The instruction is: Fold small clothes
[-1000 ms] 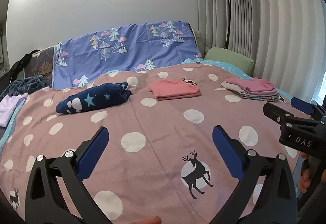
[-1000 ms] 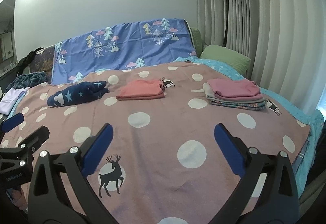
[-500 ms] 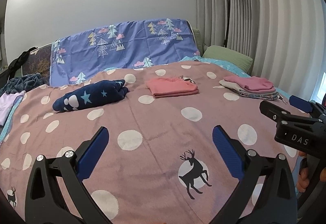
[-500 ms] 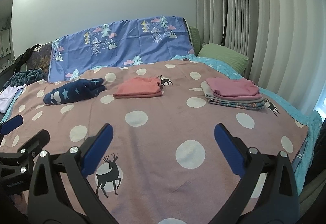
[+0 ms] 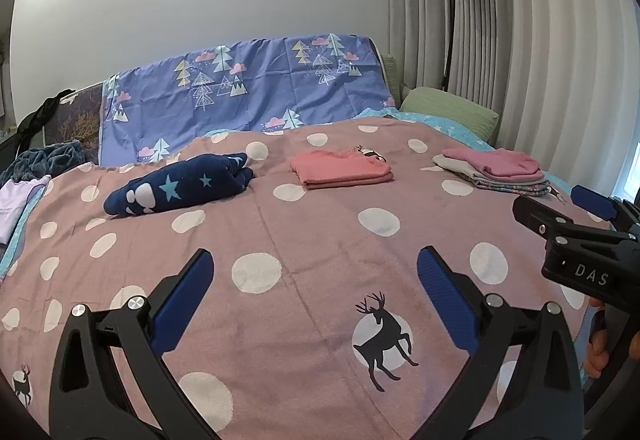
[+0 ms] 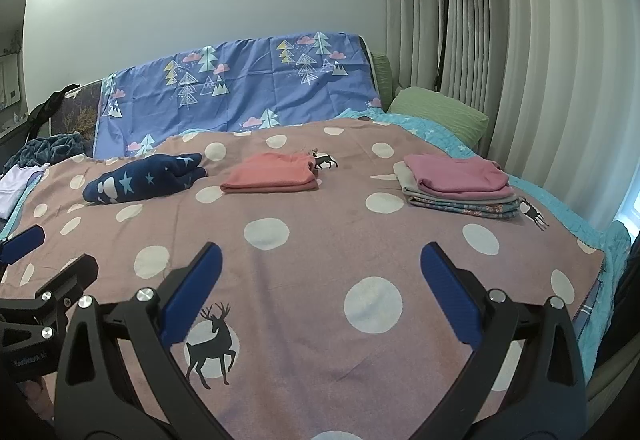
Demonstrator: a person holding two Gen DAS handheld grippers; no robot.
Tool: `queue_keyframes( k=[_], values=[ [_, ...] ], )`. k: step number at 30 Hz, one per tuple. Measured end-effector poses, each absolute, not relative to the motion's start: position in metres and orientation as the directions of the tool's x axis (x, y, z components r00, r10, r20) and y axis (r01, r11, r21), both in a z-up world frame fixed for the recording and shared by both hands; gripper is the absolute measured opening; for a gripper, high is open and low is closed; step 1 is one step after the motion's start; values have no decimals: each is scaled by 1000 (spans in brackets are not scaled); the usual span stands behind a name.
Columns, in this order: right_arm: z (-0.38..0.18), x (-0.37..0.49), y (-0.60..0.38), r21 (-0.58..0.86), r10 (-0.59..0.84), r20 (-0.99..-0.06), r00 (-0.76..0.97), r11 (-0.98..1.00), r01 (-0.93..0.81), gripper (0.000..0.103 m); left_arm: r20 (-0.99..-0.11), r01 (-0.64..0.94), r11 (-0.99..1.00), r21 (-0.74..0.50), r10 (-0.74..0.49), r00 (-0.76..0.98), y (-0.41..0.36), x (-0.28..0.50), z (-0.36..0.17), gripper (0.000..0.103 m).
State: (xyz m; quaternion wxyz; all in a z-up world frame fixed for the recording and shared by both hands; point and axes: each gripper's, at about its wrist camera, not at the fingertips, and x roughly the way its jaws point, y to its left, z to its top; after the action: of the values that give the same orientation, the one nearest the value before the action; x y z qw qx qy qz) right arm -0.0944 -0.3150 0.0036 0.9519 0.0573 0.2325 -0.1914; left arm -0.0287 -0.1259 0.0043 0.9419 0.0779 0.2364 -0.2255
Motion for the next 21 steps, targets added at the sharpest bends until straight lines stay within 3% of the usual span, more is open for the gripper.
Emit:
queue_keyframes(
  k=[21],
  values=[
    [-4,-94,-319,24,-330,-477,815,922,387,101,-503,473,880,52,-386,773,-132,-32,-6,102]
  ],
)
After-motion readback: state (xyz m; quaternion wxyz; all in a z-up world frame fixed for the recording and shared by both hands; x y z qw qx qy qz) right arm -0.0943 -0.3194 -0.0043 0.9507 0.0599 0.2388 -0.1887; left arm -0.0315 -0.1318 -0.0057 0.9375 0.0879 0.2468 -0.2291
